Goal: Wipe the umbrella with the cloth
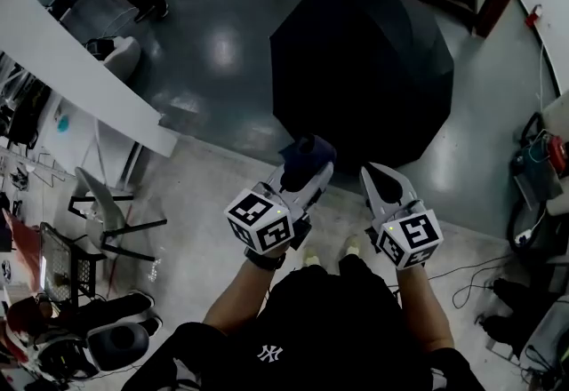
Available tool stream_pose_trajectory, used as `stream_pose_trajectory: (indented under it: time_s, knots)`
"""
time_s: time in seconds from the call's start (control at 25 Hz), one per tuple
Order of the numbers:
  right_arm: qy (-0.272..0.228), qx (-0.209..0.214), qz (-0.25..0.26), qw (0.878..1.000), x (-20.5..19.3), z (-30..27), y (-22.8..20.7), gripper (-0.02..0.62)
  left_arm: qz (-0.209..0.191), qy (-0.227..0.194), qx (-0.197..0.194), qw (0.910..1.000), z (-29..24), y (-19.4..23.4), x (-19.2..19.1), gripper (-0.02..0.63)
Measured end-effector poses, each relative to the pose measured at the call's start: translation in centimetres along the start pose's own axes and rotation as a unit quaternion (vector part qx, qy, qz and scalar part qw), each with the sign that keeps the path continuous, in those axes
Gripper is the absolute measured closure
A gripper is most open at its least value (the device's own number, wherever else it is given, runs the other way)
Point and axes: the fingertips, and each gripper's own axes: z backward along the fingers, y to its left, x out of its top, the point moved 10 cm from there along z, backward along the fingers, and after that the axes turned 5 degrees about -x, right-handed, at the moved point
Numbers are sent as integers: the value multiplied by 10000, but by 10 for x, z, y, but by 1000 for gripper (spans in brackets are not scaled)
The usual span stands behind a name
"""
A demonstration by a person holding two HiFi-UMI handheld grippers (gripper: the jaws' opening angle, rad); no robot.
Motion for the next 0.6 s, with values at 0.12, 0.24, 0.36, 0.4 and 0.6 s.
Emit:
stream_pose_trajectory:
  time_s: [0.12, 0.24, 0.36, 0.4, 0.6]
  knots:
    - [28, 3, -37, 10000, -3, 0, 3, 572, 23, 27, 38, 10000, 5, 3, -2, 442]
    - [-22, 18, -123, 9999, -5, -1, -2, 571, 70, 21, 151, 9999, 8, 12, -5, 442]
    - [-118, -49, -141, 9998, -4, -6, -9, 571, 196, -130, 340, 9991, 17, 31, 0, 442]
    - [-129, -72, -172, 9997, -4, -7, -9, 571, 233, -176, 431, 9986, 23, 37, 2, 442]
    - [-229, -149, -471, 9985, -10, -20, -8, 569, 216, -214, 723, 9969, 53, 63, 7, 442]
